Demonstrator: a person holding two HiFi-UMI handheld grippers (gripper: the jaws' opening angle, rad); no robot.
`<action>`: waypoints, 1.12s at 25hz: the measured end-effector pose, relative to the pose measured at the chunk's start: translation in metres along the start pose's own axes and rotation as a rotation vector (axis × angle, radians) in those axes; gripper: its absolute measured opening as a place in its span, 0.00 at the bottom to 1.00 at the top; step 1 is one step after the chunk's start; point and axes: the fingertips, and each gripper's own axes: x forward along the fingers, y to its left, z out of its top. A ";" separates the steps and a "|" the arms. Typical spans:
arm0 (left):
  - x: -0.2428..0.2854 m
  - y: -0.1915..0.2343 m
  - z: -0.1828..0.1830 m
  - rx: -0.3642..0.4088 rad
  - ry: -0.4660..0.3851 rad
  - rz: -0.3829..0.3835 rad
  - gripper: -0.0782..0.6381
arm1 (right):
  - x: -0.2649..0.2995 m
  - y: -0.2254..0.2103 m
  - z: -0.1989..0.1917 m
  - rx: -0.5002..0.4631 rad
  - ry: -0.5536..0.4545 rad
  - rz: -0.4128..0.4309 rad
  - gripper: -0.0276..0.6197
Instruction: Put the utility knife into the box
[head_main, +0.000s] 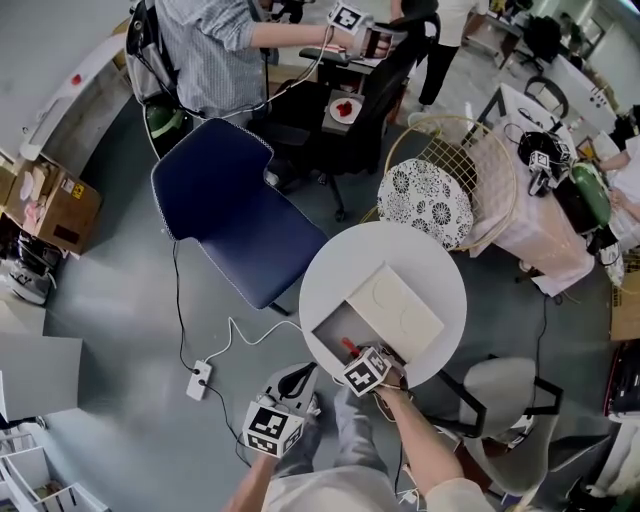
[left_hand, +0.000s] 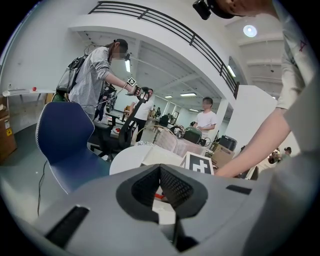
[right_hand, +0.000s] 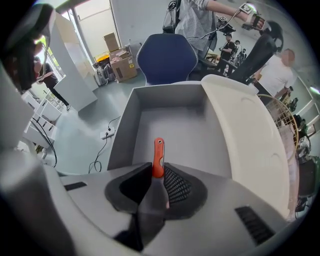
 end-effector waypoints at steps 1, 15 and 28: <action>-0.002 0.002 0.001 -0.001 0.000 0.000 0.13 | 0.000 0.001 0.002 0.004 -0.001 0.003 0.17; -0.009 0.009 0.003 0.004 0.004 -0.014 0.13 | -0.014 0.016 0.021 -0.010 -0.093 0.036 0.30; 0.002 -0.026 0.014 0.048 -0.015 -0.057 0.13 | -0.067 -0.005 0.032 0.043 -0.310 -0.103 0.07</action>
